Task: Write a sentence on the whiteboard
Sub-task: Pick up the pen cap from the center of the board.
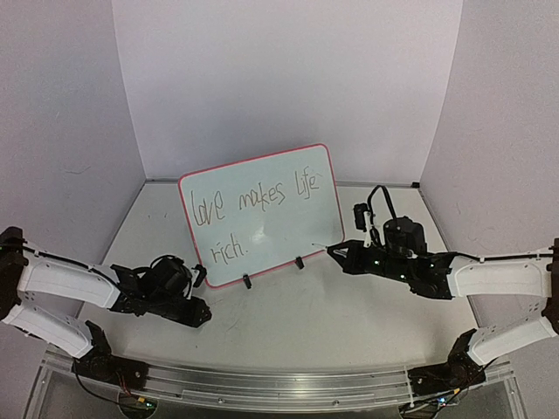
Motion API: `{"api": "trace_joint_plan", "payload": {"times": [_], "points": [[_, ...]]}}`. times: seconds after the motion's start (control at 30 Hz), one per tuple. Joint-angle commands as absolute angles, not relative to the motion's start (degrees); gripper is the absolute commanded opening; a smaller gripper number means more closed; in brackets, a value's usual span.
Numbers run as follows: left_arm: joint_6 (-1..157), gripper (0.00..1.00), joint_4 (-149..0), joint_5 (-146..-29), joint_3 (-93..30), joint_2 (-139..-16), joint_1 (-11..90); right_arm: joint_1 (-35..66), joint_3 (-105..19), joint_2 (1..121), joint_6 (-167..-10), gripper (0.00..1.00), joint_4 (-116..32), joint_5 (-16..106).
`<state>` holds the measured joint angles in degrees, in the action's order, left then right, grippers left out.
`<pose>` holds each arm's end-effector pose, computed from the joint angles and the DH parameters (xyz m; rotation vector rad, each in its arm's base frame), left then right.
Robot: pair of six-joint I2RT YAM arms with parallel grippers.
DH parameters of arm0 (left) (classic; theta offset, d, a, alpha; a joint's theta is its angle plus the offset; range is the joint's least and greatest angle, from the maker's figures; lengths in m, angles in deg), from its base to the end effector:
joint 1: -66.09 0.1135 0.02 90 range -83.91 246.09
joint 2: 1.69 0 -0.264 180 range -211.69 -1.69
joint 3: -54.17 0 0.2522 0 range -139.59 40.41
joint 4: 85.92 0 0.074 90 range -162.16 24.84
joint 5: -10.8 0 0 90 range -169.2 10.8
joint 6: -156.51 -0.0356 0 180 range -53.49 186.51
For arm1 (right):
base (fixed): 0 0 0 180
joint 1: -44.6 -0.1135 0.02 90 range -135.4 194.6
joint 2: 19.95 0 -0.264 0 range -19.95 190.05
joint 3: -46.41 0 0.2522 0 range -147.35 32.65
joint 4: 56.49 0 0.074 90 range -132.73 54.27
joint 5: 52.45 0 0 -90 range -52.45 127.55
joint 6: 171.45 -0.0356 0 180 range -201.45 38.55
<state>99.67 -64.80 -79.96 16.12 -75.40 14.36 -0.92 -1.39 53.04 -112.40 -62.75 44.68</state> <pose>0.1303 -0.1659 0.1282 0.4359 2.6333 -0.5504 0.1891 0.1989 0.2231 -0.3473 2.0038 0.9975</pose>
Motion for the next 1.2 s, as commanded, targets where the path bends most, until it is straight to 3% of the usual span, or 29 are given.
{"api": "trace_joint_plan", "payload": {"times": [0.0, 0.23, 0.6, 1.0, 1.17], "points": [[101.69, 0.28, -57.46, -69.65, 11.7, -79.64, 10.57, -1.0, -0.94, 52.92, -112.58, 0.0, -64.35, 44.51], [105.65, 0.22, -50.28, -62.3, 6.3, -85.14, 5.27, -0.99, -0.54, 52.52, -112.36, 0.0, -64.35, 43.97], [107.9, 0.22, -44.33, -60.5, 1.87, -87.9, 1.69, -1.02, -0.31, 52.27, -112.12, 0.0, -64.34, 43.34], [106.87, 0.01, -46.74, -62.77, 3.13, -88.2, 1.06, -1.01, -3.78, 53.68, -111.61, 0.0, -59.19, 43.81], [103.81, 0.0, -48.65, -63.46, 3.88, -85.8, 0.99, -0.27, -8.59, 55.16, -108.07, 0.0, -52.46, 49.44]]}}
